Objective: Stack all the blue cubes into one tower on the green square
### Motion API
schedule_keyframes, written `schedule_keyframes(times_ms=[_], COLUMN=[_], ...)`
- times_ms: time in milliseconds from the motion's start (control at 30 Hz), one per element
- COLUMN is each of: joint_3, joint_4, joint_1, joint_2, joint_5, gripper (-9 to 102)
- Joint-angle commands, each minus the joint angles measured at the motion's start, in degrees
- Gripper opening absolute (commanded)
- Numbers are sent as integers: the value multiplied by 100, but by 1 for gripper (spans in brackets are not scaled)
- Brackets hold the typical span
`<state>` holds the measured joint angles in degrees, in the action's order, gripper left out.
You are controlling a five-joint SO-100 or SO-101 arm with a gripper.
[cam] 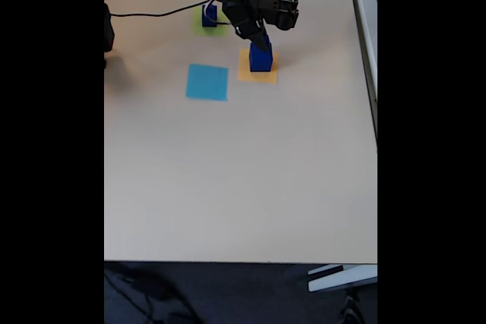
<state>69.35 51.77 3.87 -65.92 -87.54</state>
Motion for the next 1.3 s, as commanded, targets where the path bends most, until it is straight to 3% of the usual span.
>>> schedule_keyframes(times_ms=[0,1267], joint_3=[-18,44], joint_4=[-141,-299], joint_1=[70,18], joint_2=[-229,-316], joint_5=[70,176], gripper=[0,2])
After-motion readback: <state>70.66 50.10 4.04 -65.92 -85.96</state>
